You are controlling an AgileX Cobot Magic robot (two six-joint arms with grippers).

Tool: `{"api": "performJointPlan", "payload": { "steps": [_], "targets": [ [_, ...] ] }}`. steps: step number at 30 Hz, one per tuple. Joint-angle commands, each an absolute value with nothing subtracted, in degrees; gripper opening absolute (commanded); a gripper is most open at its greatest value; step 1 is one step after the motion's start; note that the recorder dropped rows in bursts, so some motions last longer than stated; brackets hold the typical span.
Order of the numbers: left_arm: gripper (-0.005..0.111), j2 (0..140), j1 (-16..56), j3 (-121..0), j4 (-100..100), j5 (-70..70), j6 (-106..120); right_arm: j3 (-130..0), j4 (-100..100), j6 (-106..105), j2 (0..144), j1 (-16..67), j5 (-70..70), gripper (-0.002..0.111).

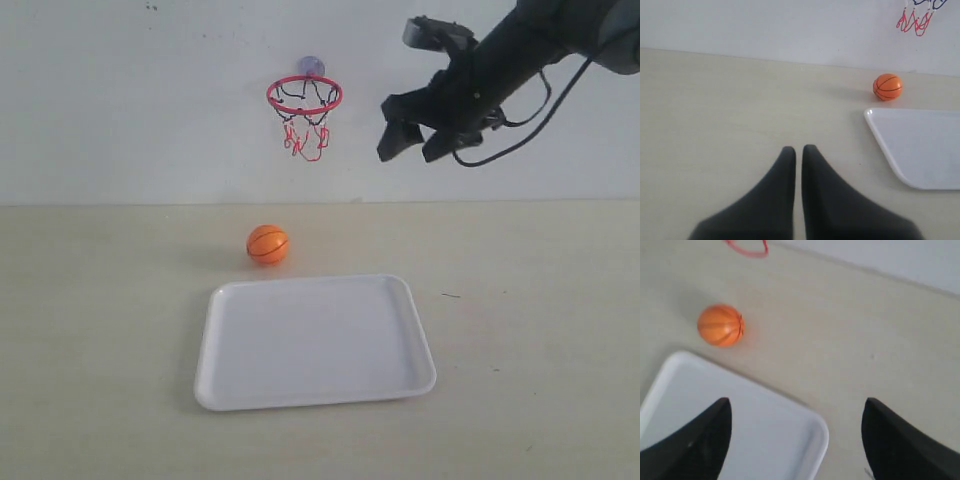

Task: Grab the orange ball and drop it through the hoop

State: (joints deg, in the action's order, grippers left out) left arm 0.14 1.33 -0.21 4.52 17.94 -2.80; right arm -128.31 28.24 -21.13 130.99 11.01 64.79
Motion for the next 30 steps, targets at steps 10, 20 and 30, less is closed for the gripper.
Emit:
{"api": "performJointPlan", "payload": {
  "steps": [10,20,30],
  "targets": [
    [0.004,0.00,1.23,0.00,4.45,17.55,-2.52,-101.47,25.14,-13.61,119.24,9.82,69.96,0.069],
    [0.004,0.00,1.23,0.00,4.45,17.55,-2.52,-65.00,27.95,-15.84,105.80,9.98,66.01,0.069],
    [0.004,0.00,1.23,0.00,4.45,17.55,-2.52,-45.05,34.22,-20.88,97.19,15.99,66.00,0.069]
  ]
}}
